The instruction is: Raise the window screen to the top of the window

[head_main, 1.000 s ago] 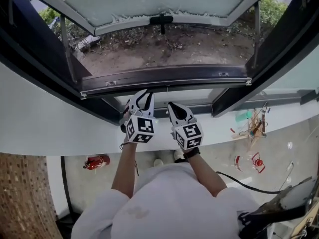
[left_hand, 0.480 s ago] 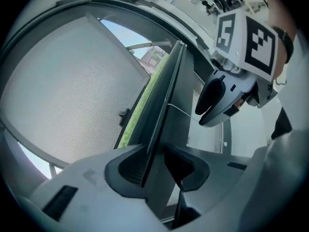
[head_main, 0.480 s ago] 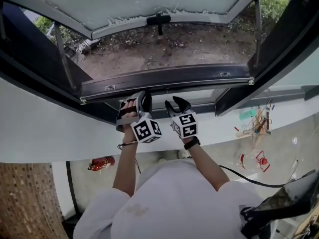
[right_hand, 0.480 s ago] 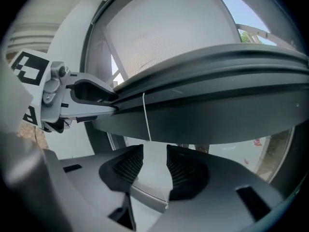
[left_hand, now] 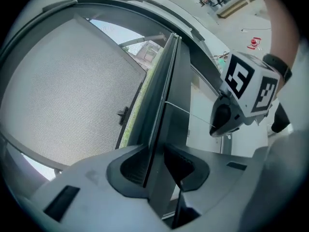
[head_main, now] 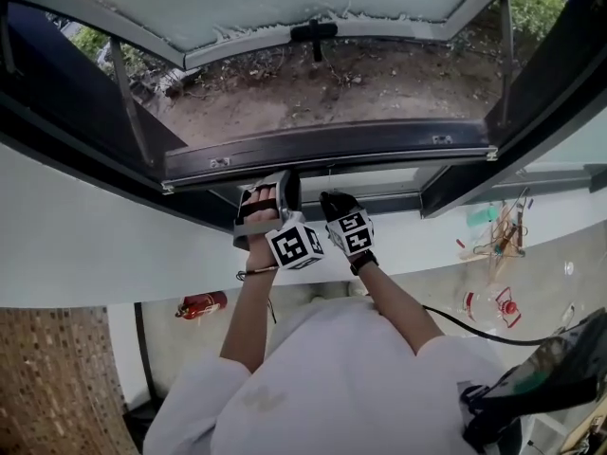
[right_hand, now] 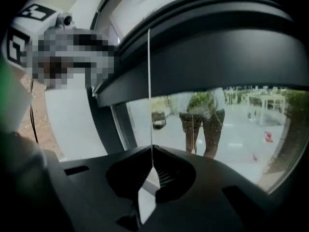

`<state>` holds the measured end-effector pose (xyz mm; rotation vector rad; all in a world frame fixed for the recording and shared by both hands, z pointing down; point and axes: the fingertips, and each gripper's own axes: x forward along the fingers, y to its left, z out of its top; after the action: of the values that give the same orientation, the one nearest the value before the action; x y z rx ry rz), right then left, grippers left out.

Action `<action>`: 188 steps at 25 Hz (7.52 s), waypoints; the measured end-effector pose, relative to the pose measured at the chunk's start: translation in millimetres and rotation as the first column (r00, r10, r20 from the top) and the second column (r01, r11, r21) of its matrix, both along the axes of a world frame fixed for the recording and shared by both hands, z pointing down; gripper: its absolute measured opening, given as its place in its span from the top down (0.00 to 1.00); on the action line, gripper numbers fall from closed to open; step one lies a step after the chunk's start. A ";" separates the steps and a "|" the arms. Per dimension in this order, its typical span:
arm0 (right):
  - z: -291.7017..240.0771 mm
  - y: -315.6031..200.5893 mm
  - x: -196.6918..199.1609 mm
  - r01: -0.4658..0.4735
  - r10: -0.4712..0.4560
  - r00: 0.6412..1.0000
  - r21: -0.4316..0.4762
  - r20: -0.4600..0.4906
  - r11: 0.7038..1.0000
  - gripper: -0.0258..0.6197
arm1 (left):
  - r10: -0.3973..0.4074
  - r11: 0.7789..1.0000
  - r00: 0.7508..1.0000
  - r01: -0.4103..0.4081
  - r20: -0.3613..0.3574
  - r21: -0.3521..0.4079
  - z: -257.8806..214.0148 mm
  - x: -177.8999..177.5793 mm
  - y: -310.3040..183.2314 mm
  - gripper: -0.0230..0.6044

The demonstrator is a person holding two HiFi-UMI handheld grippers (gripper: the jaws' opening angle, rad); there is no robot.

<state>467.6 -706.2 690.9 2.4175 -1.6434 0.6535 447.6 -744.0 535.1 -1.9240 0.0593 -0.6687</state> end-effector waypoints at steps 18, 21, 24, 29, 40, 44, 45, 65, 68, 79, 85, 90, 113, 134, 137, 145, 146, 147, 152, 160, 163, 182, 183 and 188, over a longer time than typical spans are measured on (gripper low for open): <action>177.0 109.8 -85.1 0.152 -0.079 0.963 -0.279 0.257 0.948 0.96 | 0.019 0.994 1.000 -0.021 0.013 0.109 1.7 -3.0 -1.9 0.86; 173.0 119.2 -90.3 0.135 -0.065 0.958 -0.241 0.278 0.961 0.96 | 0.014 0.998 1.000 -0.015 0.003 0.063 2.2 -2.6 -0.6 0.87; 168.4 120.5 -95.1 0.127 -0.068 0.966 -0.230 0.248 0.965 0.96 | 0.032 0.999 0.999 -0.033 -0.040 -0.024 -1.9 -3.2 -1.4 0.87; 151.5 123.0 -97.6 0.094 -0.058 0.983 -0.207 0.173 0.974 0.96 | -0.018 0.976 0.981 -0.025 -0.195 -0.215 -19.4 -8.4 -3.3 0.87; 137.3 117.8 -104.8 0.088 -0.073 0.994 -0.193 0.082 0.977 0.96 | -0.256 0.624 0.906 -0.112 -0.338 -0.773 -37.3 -41.1 1.1 0.96; 124.5 100.4 -122.7 0.161 -0.157 0.987 -0.182 0.038 0.970 0.96 | -0.260 0.554 0.912 -0.130 -0.319 -0.822 -32.7 -50.2 16.8 0.96; 121.7 96.1 -124.4 0.166 -0.164 0.986 -0.172 0.029 0.971 0.96 | -0.273 0.527 0.907 -0.137 -0.320 -0.839 -32.6 -52.3 18.8 0.96; 90.0 78.0 -68.5 0.038 -0.049 0.992 0.089 0.120 0.995 0.96 | -0.312 0.448 0.904 -0.130 -0.291 -0.885 -20.5 -53.6 17.3 0.96; 85.5 71.9 -60.2 0.038 -0.049 0.994 0.110 0.098 0.993 0.96 | -0.309 0.453 0.906 -0.126 -0.288 -0.882 -17.7 -52.3 18.1 0.96; 36.3 49.5 -33.3 0.030 -0.040 0.998 0.218 0.040 0.976 0.96 | -0.305 0.466 0.899 -0.145 -0.313 -0.873 -29.4 -48.5 12.4 0.96; 9.4 46.1 -23.3 0.012 -0.024 0.999 0.310 0.033 0.951 0.96 | -0.300 0.442 0.905 -0.149 -0.302 -0.885 -23.9 -44.7 17.6 0.96; -15.7 42.4 -19.5 0.025 -0.025 1.000 0.351 -0.004 0.936 0.96 | -0.279 0.437 0.909 -0.168 -0.311 -0.883 -27.8 -39.8 27.3 0.96; -38.6 44.2 -22.9 0.038 -0.028 0.999 0.389 -0.031 0.921 0.96 | -0.275 0.393 0.903 -0.207 -0.330 -0.896 -35.0 -40.8 43.4 0.96; -109.0 37.4 -26.4 0.055 0.005 0.993 0.495 -0.120 0.867 0.96 | -0.283 0.397 0.902 -0.199 -0.326 -0.896 -31.2 -49.7 45.4 0.96; -112.7 39.8 -23.9 0.037 0.024 0.993 0.501 -0.113 0.865 0.96 | -0.294 0.393 0.899 -0.196 -0.325 -0.898 -30.7 -53.3 41.6 0.96; -161.3 38.2 -33.0 0.079 0.015 0.989 0.605 -0.149 0.792 0.96 | -0.312 0.382 0.896 -0.186 -0.315 -0.905 -27.6 -58.4 39.6 0.96; -169.9 37.7 -33.6 0.089 0.019 0.985 0.607 -0.170 0.789 0.96 | -0.313 0.382 0.895 -0.187 -0.317 -0.905 -28.1 -58.8 40.0 0.96; -178.1 37.5 -33.8 0.097 0.025 0.982 0.609 -0.189 0.787 0.96 | -0.313 0.382 0.895 -0.189 -0.319 -0.905 -28.9 -59.2 40.7 0.96; -213.8 42.4 -31.5 0.106 0.055 0.974 0.652 -0.221 0.751 0.96 | -0.312 0.383 0.891 -0.199 -0.329 -0.902 -32.6 -60.8 44.4 0.96; -264.4 44.4 -32.5 0.126 0.070 0.969 0.720 -0.237 0.682 0.96 | -0.315 0.383 0.886 -0.209 -0.340 -0.900 -35.9 -62.7 43.1 0.96; -273.0 39.5 -35.7 0.144 0.059 0.968 0.729 -0.245 0.669 0.96 | -0.324 0.380 0.883 -0.207 -0.339 -0.902 -33.3 -64.1 40.7 0.96; -392.5 40.2 -32.0 0.234 0.030 0.959 0.843 -0.283 0.484 0.96 | -0.309 0.361 0.893 -0.208 -0.327 -0.909 -28.8 -61.3 45.5 0.96; -402.2 39.1 -33.5 0.255 0.023 0.953 0.842 -0.301 0.475 0.96 | -0.306 0.362 0.893 -0.211 -0.329 -0.908 -29.6 -60.4 45.5 0.96; -439.0 36.0 -33.9 0.315 0.036 0.928 0.830 -0.372 0.460 0.96 | -0.295 0.367 0.894 -0.220 -0.338 -0.904 -33.9 -58.4 48.0 0.96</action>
<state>433.7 -670.1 252.0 2.6259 -2.3309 -0.9051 389.2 -696.0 501.2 -3.2301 0.0060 -0.2068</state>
